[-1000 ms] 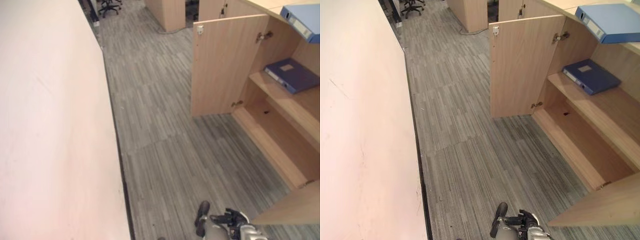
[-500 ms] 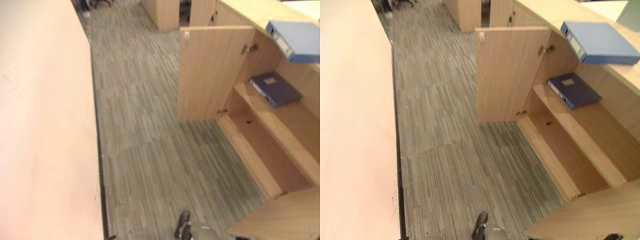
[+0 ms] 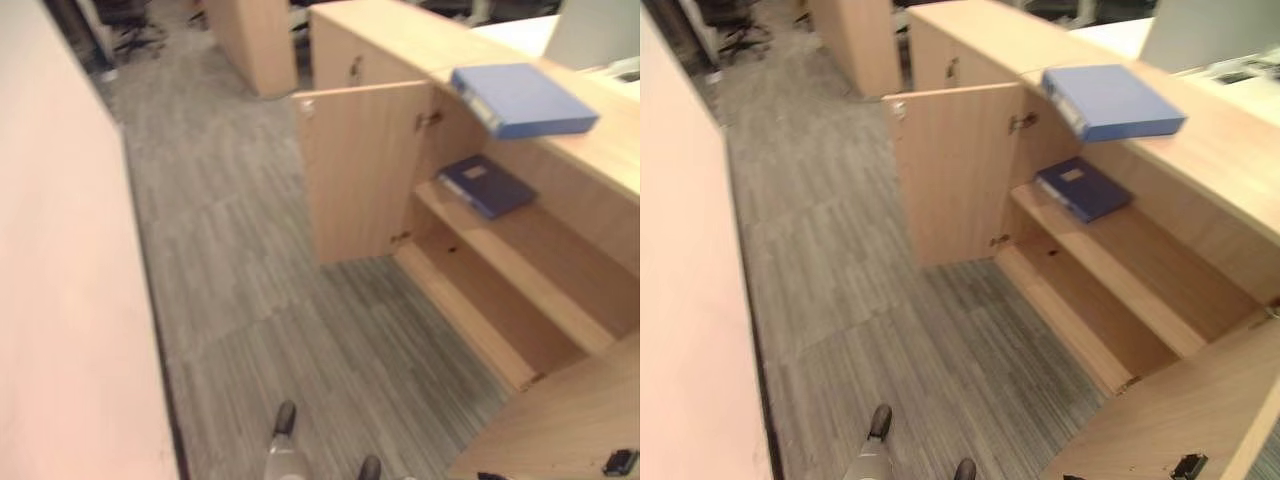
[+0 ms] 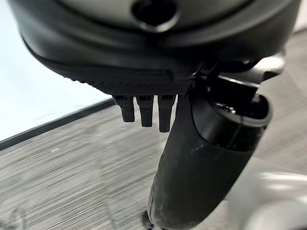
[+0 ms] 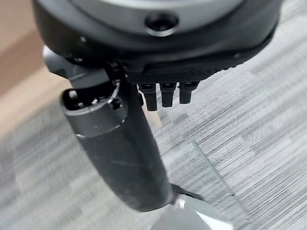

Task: Put the empty folder in the office cabinet

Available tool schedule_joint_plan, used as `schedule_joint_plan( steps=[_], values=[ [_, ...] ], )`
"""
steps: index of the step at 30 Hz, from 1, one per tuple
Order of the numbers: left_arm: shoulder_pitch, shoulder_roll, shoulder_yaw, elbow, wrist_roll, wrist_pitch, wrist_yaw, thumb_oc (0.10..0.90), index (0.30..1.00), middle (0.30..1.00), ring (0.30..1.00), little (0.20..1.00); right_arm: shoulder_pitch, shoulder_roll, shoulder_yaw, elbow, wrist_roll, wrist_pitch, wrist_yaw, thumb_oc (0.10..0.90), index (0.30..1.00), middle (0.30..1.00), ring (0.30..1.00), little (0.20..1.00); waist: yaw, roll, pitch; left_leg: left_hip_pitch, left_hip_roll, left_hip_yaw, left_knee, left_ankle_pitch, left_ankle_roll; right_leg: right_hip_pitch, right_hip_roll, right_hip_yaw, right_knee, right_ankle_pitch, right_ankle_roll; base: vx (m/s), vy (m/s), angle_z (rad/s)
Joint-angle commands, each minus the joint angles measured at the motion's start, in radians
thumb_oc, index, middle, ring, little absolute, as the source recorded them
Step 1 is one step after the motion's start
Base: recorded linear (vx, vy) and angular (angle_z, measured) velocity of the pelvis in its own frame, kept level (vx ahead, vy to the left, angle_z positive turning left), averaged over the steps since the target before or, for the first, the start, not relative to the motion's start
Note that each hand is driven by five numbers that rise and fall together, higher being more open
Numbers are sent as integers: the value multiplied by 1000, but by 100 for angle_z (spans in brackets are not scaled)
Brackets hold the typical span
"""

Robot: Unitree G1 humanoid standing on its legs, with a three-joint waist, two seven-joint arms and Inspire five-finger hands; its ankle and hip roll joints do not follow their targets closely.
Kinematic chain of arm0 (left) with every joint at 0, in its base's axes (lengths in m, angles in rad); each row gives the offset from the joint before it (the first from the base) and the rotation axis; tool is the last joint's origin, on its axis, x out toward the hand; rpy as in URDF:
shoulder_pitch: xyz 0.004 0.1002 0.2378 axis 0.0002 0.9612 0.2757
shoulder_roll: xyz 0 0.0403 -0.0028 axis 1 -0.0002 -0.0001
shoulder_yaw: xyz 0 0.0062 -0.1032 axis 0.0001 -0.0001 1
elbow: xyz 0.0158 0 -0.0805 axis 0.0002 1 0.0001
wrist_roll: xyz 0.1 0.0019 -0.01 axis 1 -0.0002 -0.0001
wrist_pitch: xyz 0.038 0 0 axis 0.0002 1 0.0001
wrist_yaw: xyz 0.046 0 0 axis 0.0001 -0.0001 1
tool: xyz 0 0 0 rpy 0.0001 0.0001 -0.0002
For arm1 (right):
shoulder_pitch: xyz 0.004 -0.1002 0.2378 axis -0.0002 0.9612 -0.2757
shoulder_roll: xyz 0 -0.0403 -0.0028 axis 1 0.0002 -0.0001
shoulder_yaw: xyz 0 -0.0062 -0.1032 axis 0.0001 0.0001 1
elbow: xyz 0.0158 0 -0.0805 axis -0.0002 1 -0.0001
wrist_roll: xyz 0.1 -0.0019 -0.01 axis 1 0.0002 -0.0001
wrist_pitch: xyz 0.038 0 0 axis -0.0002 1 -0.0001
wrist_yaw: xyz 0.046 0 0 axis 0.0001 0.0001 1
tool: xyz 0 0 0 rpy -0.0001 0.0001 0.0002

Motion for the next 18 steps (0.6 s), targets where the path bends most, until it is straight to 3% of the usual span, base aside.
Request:
schedule_joint_plan(
  steps=[1, 4, 6, 7, 8, 9, 10, 12, 13, 14, 16, 17, 18],
  values=[
    [-3, 54, -12, -18, 11, -20, 27, 800, 900, 900, 900, 900, -10, 2, 2, 1, -12, 15, 9, 800, 900, 900, 900, 900, 12, -33, -13, 28, -99, 56, -2, -27, 80, 72, -324, 90, -9, 90, 220, 150, 264, -57],
    [-3, 64, 3, -22, 10, -19, 29, 800, 900, 900, 900, 900, -19, 11, 8, -1, -21, 15, 12, 800, 900, 900, 900, 900, 25, -41, -21, 44, -143, 85, -2, -58, 107, 51, -364, 69, 15, 119, 233, 102, 249, -40],
    [2, 66, 4, -16, 25, -16, 24, 800, 900, 900, 900, 900, -25, 16, 12, -11, -30, 15, 15, 800, 900, 900, 900, 900, 31, -44, -24, 67, -181, 113, -2, -82, 130, 45, -413, 23, 44, 174, 247, 147, 317, -47],
    [9, 67, 8, -12, 35, -11, 17, 800, 900, 900, 900, 900, -31, 19, 18, -27, -39, 17, 20, 800, 900, 900, 900, 900, 33, -43, -24, 89, -220, 128, -2, -105, 152, 34, -469, -13, 89, 238, 250, 136, 287, -47],
    [10, 67, 8, -12, 35, -11, 17, 800, 900, 900, 900, 900, -31, 19, 18, -27, -39, 17, 20, 800, 900, 900, 900, 900, 34, -45, -23, 90, -222, 129, -2, -105, 153, 34, -471, -11, 89, 238, 252, 161, 386, -39],
    [19, 69, 13, -8, 43, -4, 12, 800, 900, 900, 900, 900, -37, 21, 30, -45, -48, 17, 22, 800, 900, 900, 900, 900, 43, -39, -14, 115, -247, 147, -2, -126, 172, 19, -525, -74, 151, 284, 238, 74, 202, -21],
    [19, 69, 13, -8, 43, -4, 12, 800, 900, 900, 900, 900, -37, 21, 30, -45, -48, 17, 22, 800, 900, 900, 900, 900, 42, -40, -13, 116, -249, 147, -2, -126, 173, 20, -527, -75, 152, 284, 239, 109, 278, -22],
    [31, 73, 19, -5, 53, 1, 12, 800, 900, 900, 900, 900, -47, 24, 46, -68, -50, 11, 25, 800, 900, 900, 900, 900, 50, -37, 6, 141, -258, 179, -2, -147, 186, 19, -558, -183, 223, 286, 229, 77, 201, -20],
    [36, 74, 22, -6, 54, 2, 13, 800, 900, 900, 900, 900, -57, 26, 57, -77, -54, 7, 27, 800, 900, 900, 900, 900, 50, -35, 11, 151, -257, 191, -2, -152, 190, 14, -548, -226, 251, 271, 222, 158, 212, -21],
    [43, 75, 26, -7, 52, 4, 13, 800, 900, 900, 900, 900, -69, 29, 73, -91, -60, 4, 30, 800, 900, 900, 900, 900, 49, -38, 18, 172, -256, 199, -2, -181, 189, 1, -521, -244, 287, 240, 241, 148, 164, -31],
    [47, 76, 29, -10, 52, 5, 13, 800, 900, 900, 900, 900, -83, 27, 82, -102, -64, 1, 28, 800, 900, 900, 900, 900, 48, -35, 26, 175, -258, 212, -2, -184, 193, -19, -500, -268, 294, 233, 245, 110, 104, -55],
    [59, 72, 35, -17, 48, 5, 13, 800, 900, 900, 900, 900, -145, 23, 107, -124, -69, -6, 23, 800, 900, 900, 900, 900, 35, -18, 56, 203, -255, 246, -2, -196, 199, -125, -405, -319, 280, 216, 243, 129, 89, -62],
    [63, 69, 37, -19, 45, 6, 10, 800, 900, 900, 900, 900, -159, 22, 116, -125, -67, -4, 22, 800, 900, 900, 900, 900, 29, -14, 68, 218, -251, 251, -2, -202, 199, -156, -370, -318, 263, 215, 238, 130, 85, -87]
  ],
)
